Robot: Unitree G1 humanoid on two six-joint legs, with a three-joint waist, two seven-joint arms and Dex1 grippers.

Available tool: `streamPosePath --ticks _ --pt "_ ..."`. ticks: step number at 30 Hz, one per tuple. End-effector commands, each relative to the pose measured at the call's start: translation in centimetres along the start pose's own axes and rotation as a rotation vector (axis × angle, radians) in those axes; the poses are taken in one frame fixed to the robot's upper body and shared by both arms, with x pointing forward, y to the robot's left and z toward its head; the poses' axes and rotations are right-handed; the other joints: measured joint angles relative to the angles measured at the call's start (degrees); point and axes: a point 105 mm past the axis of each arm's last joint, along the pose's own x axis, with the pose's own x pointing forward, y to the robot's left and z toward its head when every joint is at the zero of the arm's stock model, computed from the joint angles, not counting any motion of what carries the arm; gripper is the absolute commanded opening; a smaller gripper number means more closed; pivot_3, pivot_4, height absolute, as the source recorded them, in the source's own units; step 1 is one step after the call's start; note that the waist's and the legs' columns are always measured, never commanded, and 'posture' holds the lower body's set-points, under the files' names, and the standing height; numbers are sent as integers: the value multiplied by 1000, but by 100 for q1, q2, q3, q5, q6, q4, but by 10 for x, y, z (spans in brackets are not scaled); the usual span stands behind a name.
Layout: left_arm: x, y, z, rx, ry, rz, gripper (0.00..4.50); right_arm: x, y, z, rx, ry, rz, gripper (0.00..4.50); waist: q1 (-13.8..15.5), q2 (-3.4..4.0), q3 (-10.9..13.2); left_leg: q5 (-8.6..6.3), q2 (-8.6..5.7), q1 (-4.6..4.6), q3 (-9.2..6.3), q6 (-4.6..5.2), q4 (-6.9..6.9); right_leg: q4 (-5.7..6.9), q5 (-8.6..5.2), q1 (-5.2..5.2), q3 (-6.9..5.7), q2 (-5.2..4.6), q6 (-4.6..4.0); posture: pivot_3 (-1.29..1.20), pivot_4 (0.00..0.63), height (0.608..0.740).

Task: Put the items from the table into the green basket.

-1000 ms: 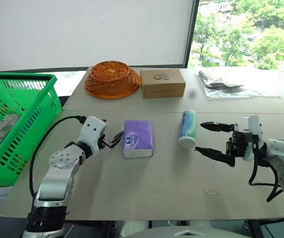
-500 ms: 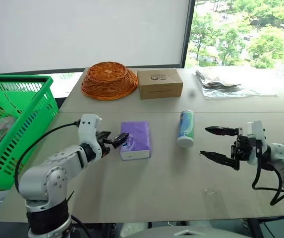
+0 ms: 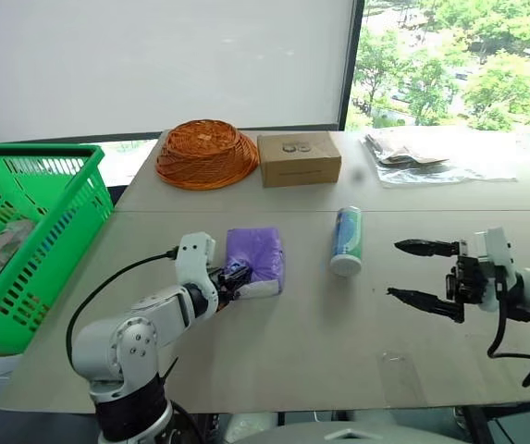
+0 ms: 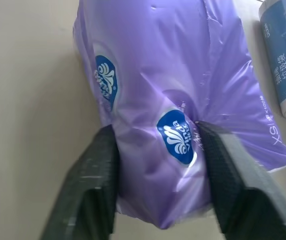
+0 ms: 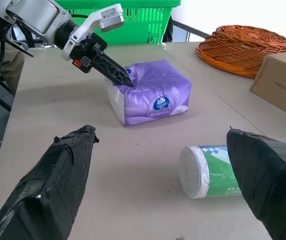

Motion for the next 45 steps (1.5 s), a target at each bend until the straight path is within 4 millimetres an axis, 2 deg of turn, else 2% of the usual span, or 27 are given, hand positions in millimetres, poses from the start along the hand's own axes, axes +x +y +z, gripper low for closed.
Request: streamPosePath --ticks 1,3,4,6,8,13,17,19,22,25,28,30,33,36,37,39,42,45 --pt "4 11 -9 -14 55 61 810 -3 -4 13 -50 -25 -7 4500 -8 2 0 0 0 1 1 0 0 0 0 0 0 0 0 120 12 740" --pt "4 13 -6 -9 46 71 470 -2 -4 15 -49 -28 -6 4500 -11 7 -3 0 -1 2 0 0 -1 0 0 0 0 0 0 113 9 740" --pt "3 18 1 -4 22 90 397 1 -5 17 -50 -38 -2 4500 -13 8 -3 0 0 2 0 0 -1 0 0 0 0 1 0 113 9 740" --pt "-1 31 23 25 -55 145 378 6 -5 22 -48 -68 5 4500 -13 7 5 0 -1 3 -3 0 -1 0 0 0 0 1 0 124 12 740" --pt "-12 49 57 102 -164 236 378 13 -6 30 -50 -103 14 4500 -30 -4 30 0 -3 7 -19 0 -2 2 1 -1 -4 15 -1 124 12 740" --pt "-60 85 146 233 -429 463 378 32 -8 53 -52 -195 39 4500 -145 -36 114 -1 0 4 -67 -2 -10 0 5 -11 17 56 -16 157 13 740" --pt "-125 115 207 300 -605 663 378 51 -13 72 -67 -263 45 4500 -138 -41 116 5 2 -67 -69 -15 -15 -2 33 -78 20 44 -19 195 11 740" --pt "-158 139 220 319 -635 797 378 58 -14 79 -77 -284 52 4500 -133 -41 117 7 -4 -87 -66 -21 -25 -4 35 -102 24 37 -19 218 7 740" --pt "-204 187 221 323 -622 1014 378 65 -15 90 -82 -326 54 4500 -131 -40 116 6 -15 -86 -60 -25 -58 -15 32 -110 25 2 -14 233 1 740" --pt "-227 223 211 305 -595 1122 378 69 -17 97 -88 -339 52 4500 -58 -41 116 6 -20 -82 -59 -26 -86 -36 31 -109 16 -16 -11 244 0 740" --pt "-229 252 194 310 -509 1155 378 72 -18 104 -102 -342 58 4500 101 -50 111 5 -21 -87 -67 -25 -94 -48 32 -108 -1 -29 -9 236 0 740" --pt "-221 265 181 293 -473 1136 378 72 -18 108 -107 -348 60 4500 182 -59 106 6 -21 -91 -74 -27 -93 -56 32 -107 -9 -36 -10 231 0 740" --pt "-207 271 173 255 -491 1075 1731 71 -15 113 -105 -361 78 4500 305 -93 84 8 -19 -105 -93 -31 -92 -67 33 -107 -26 -42 -11 227 0 740" --pt "-203 274 174 278 -486 1113 3305 69 -10 118 -95 -374 105 4500 364 -123 64 8 -17 -124 -104 -32 -90 -71 34 -116 -35 -51 -13 210 0 740" --pt "-203 274 176 282 -493 1129 3542 68 -10 118 -92 -372 105 4500 379 -137 55 8 -17 -131 -105 -33 -90 -71 35 -122 -35 -52 -13 210 0 740" --pt "-203 268 187 297 -543 1126 4456 65 -13 112 -99 -344 80 4500 389 -150 43 8 -17 -148 -103 -34 -89 -71 37 -141 -35 -59 -14 200 0 740" --pt "-199 251 208 332 -634 1075 4456 59 -16 100 -111 -282 50 4500 404 -172 26 1 -21 -164 -102 -47 -89 -70 39 -155 -36 -69 -13 191 0 740" --pt "-172 210 233 397 -699 867 4456 54 -25 81 -128 -190 -26 4500 419 -173 22 1 -24 -170 -97 -46 -89 -70 39 -160 -35 -76 -13 191 0 740"
